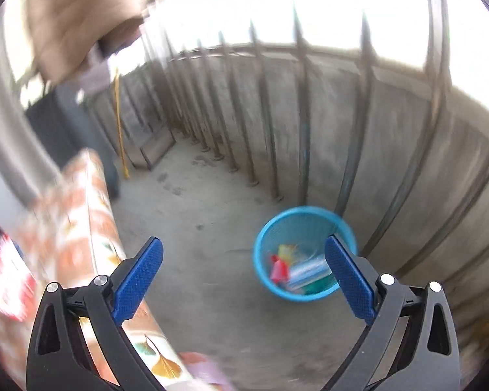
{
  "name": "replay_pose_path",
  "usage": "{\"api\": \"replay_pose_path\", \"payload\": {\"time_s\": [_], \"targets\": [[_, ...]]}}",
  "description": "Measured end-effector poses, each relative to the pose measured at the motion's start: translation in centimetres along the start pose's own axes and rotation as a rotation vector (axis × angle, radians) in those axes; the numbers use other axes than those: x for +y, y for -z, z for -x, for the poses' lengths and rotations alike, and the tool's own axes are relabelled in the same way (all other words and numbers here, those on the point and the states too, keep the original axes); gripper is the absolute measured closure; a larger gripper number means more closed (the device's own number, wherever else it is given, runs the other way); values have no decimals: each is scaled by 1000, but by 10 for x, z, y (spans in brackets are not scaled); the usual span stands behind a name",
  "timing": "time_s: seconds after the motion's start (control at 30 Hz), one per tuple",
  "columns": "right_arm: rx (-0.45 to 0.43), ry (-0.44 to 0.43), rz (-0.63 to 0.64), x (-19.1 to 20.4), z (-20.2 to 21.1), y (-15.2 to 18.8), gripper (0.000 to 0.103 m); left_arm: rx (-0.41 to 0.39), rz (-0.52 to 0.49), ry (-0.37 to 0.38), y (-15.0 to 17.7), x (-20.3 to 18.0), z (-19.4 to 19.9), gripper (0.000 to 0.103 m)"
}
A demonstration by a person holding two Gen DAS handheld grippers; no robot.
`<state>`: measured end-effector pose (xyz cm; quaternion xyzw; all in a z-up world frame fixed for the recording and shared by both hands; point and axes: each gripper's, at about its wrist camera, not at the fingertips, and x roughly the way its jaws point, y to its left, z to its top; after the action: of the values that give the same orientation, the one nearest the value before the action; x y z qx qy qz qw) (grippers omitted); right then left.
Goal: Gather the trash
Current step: 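Move both tools back away from the wastebasket toward the table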
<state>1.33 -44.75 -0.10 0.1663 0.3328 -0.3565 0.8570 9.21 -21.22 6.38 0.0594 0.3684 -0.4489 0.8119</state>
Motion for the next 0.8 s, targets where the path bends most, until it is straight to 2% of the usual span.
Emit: {"api": "replay_pose_path", "payload": {"time_s": [0.1, 0.17, 0.23, 0.37, 0.43, 0.57, 0.67, 0.8], "targets": [[-54, -9, 180, 51, 22, -2, 6, -35, 51, -53, 21, 36, 42, 9], [-94, -69, 243, 79, 36, -4, 6, -77, 107, -102, 38, 64, 71, 9], [-143, -182, 269, 102, 54, -5, 6, -113, 154, -136, 55, 92, 98, 9], [-188, -511, 296, 150, 85, -2, 6, -181, 250, -202, 89, 139, 140, 9], [-168, -593, 311, 176, 93, 2, 7, -213, 301, -237, 105, 161, 157, 9], [-20, -777, 384, 240, 88, 21, 7, -269, 344, -297, 125, 191, 182, 9], [68, -844, 451, 289, 87, 43, 7, -266, 364, -332, 128, 211, 187, 9], [126, -882, 500, 327, 85, 66, 7, -258, 444, -367, 134, 248, 189, 9]]}}
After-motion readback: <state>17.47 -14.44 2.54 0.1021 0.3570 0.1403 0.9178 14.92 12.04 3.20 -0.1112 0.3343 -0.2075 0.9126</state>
